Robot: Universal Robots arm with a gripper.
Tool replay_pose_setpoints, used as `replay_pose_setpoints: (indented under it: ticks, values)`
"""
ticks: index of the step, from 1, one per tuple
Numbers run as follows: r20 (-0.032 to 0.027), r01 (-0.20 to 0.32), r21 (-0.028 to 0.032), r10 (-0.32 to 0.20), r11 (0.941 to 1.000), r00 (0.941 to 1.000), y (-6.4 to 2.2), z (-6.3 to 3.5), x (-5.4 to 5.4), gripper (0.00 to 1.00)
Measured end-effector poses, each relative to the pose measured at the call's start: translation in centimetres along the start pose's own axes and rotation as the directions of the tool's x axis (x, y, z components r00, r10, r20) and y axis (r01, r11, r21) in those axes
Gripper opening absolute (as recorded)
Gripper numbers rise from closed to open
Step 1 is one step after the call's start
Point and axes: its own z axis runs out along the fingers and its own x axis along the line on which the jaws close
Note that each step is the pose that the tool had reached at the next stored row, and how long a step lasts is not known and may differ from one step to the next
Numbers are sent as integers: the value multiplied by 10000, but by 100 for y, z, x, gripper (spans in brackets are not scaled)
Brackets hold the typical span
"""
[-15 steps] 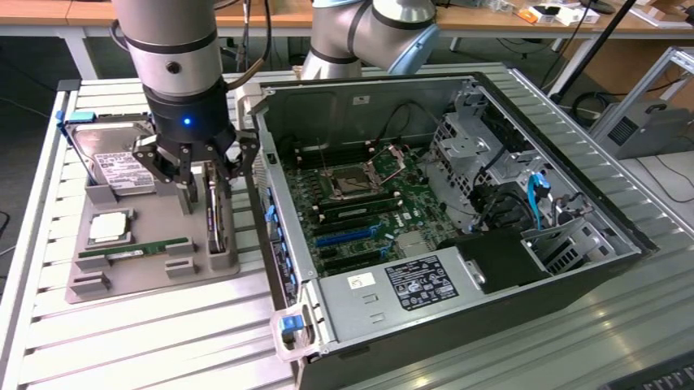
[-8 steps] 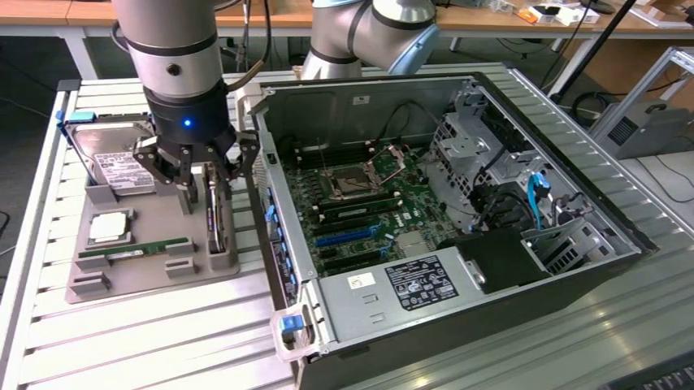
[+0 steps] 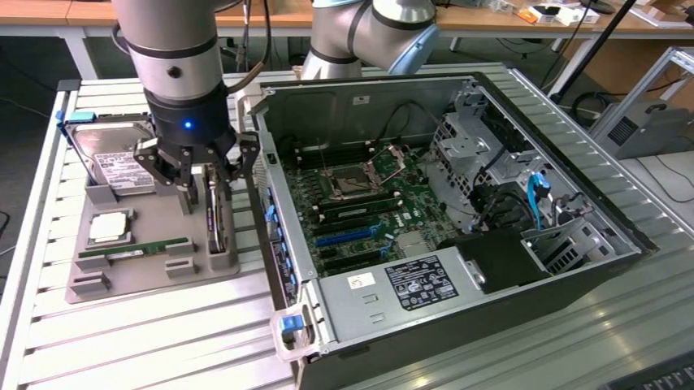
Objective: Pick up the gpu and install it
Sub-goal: 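Pick up the gpu and move the gpu toward the slot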
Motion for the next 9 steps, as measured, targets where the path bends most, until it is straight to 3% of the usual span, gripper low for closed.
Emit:
replay_pose_setpoints:
  ticks: [9]
  values:
    - [0, 0, 0, 0, 10000, 10000, 0, 25, 1, 48]
